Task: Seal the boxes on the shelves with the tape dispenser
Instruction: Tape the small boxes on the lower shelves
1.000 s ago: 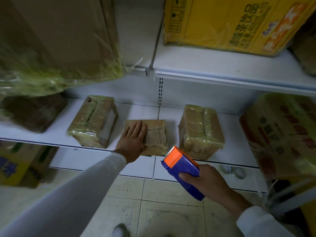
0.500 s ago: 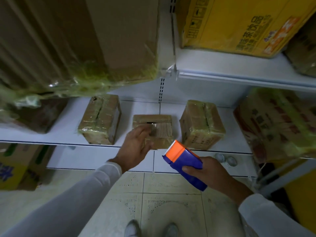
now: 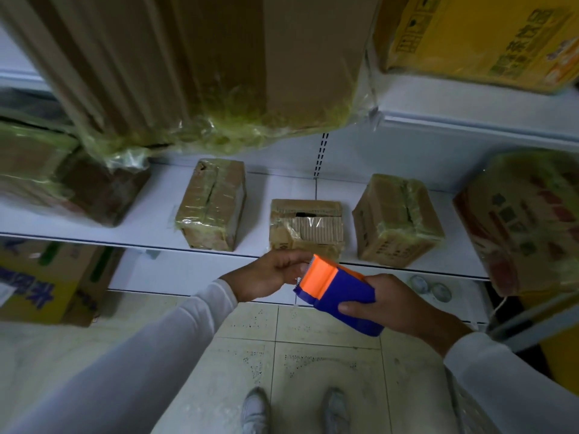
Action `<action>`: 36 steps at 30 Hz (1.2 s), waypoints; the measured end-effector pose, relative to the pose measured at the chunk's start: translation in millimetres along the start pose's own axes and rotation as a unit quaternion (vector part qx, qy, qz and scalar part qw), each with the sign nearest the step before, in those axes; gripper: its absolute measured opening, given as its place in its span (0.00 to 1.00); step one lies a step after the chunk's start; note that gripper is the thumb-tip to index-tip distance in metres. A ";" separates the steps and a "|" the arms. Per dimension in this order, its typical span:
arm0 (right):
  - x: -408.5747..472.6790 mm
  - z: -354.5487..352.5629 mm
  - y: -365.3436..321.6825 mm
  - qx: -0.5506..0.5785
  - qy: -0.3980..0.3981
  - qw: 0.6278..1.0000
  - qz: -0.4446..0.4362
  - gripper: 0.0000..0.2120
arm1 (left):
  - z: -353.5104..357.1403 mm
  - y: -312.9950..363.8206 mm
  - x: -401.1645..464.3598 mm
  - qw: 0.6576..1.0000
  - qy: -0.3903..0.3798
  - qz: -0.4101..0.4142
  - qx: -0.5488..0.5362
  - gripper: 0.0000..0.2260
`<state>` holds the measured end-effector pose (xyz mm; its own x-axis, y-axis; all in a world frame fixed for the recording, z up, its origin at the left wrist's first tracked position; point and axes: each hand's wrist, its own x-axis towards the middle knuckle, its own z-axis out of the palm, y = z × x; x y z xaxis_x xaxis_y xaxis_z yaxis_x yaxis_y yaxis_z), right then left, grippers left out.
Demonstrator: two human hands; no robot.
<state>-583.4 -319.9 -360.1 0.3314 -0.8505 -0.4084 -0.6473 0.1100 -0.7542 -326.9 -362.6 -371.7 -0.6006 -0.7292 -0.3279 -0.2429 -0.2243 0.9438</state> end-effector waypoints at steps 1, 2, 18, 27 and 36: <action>1.4 -0.7 1.4 0.004 -0.005 1.000 -0.006 0.19 | -0.2 -0.5 -1.6 1.000 0.004 -0.010 -0.013 0.14; 2.2 -1.4 3.6 0.007 -0.011 1.000 -0.011 0.19 | 0.3 -1.5 -2.4 0.999 0.013 -0.020 -0.024 0.14; 42.8 -42.8 -4.3 0.011 -0.130 0.990 -0.062 0.10 | 15.2 1.9 4.8 0.984 0.180 -0.011 0.012 0.08; 81.8 -77.7 -27.3 0.012 -0.133 0.988 -0.078 0.25 | -22.9 28.0 12.2 0.968 0.248 0.041 -0.022 0.10; 92.1 -87.4 -17.7 0.011 -0.140 0.988 -0.062 0.29 | -53.8 7.9 -9.2 0.936 0.353 0.003 -0.023 0.10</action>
<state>-601.4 -445.1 -339.5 0.5861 -0.6825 -0.4367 -0.5763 0.0278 -0.8168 -282.3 -392.5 -358.9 0.0538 -0.9721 -0.2282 -0.1992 -0.2344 0.9515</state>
